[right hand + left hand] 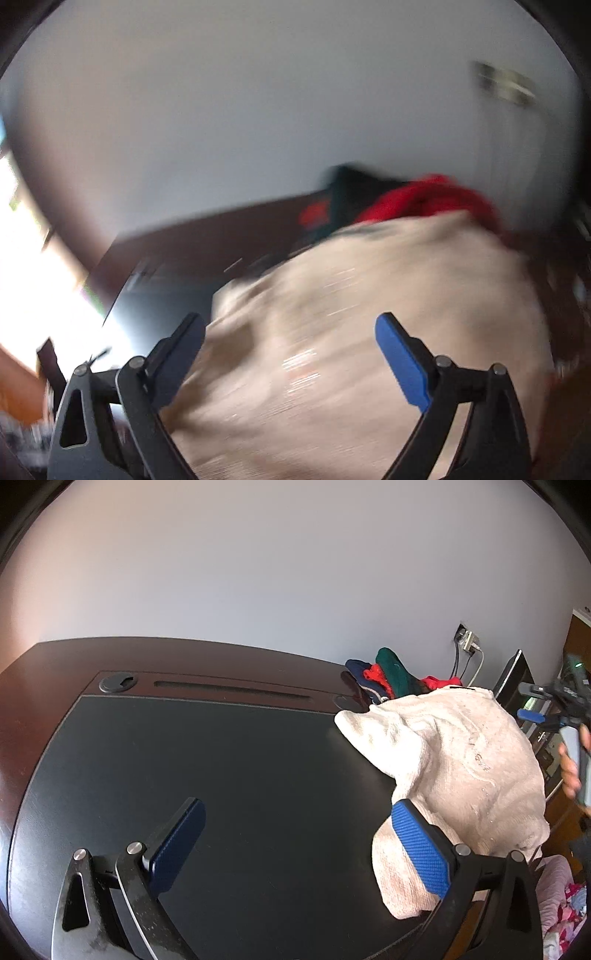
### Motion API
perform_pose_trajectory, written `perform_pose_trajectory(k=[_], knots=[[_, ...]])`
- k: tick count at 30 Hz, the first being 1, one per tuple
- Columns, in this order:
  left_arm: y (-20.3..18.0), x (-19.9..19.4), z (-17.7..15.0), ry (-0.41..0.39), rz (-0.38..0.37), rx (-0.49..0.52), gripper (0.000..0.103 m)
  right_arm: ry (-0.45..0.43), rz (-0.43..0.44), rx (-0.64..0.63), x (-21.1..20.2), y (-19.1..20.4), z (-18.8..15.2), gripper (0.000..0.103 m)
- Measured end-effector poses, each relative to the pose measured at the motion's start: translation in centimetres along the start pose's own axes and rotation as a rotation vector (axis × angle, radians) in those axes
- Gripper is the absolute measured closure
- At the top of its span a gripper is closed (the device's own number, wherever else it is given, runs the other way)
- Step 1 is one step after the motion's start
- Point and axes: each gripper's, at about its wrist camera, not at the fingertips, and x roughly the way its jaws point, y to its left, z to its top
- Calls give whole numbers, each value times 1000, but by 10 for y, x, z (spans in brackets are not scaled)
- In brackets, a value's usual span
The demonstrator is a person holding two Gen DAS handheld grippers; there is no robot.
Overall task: Fold clothes
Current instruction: 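Pull the beige sweater off the pile onto the desk with the right gripper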
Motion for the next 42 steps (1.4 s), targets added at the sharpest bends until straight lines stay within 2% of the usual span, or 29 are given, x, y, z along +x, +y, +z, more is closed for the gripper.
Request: perform_pose_trajectory(k=[3, 5, 7, 8, 11, 12, 15, 19, 22, 24, 27, 31, 32, 33, 34, 35, 38, 42], knots=[[0, 1, -2, 10, -11, -5, 1, -11, -68, 131, -1, -69, 19, 8], [-1, 1, -2, 10, -14, -4, 1, -4, -101, 186, -4, -103, 19, 8], [-2, 2, -2, 10, -18, -4, 1, -20, -94, 296, -15, -136, 6, 8], [-3, 2, -2, 10, -22, -6, 1, -41, -55, 381, -26, -155, -5, 8], [-4, 7, -2, 22, -35, -12, 1, -153, 138, 692, -69, -200, -62, 8], [-5, 10, -2, 27, -39, -14, 1, -181, 191, 764, -78, -204, -83, 6], [-13, 17, -3, 45, -61, -8, 1, -210, 326, 878, -99, -197, -149, 4], [-33, 23, -7, 76, -96, 36, 1, -211, 427, 964, -94, -179, -209, 3], [-45, 18, -12, 77, -111, 78, 1, -219, 414, 1016, -82, -191, -226, 3], [-50, 14, -14, 74, -116, 97, 1, -278, 387, 1031, -82, -200, -225, 3], [-48, 11, -15, 72, -114, 91, 1, -411, 329, 999, -89, -211, -218, 0], [-42, 9, -15, 71, -110, 76, 1, -498, 368, 1062, -80, -216, -221, 2], [-41, 8, -15, 69, -111, 74, 1, -510, 370, 1031, -82, -211, -217, 8], [-40, 7, -15, 66, -111, 72, 1, -510, 368, 991, -85, -204, -211, 40], [-38, 6, -15, 64, -111, 69, 1, -491, 360, 938, -88, -193, -200, 83], [-37, 6, -15, 66, -113, 65, 1, -471, 357, 889, -91, -181, -190, 91], [-29, -2, -12, 34, -100, 42, 1, -447, 356, 765, -100, -140, -154, 91], [-18, -13, -7, -11, -80, 11, 1, -515, 368, 543, -119, -69, -88, 91]])
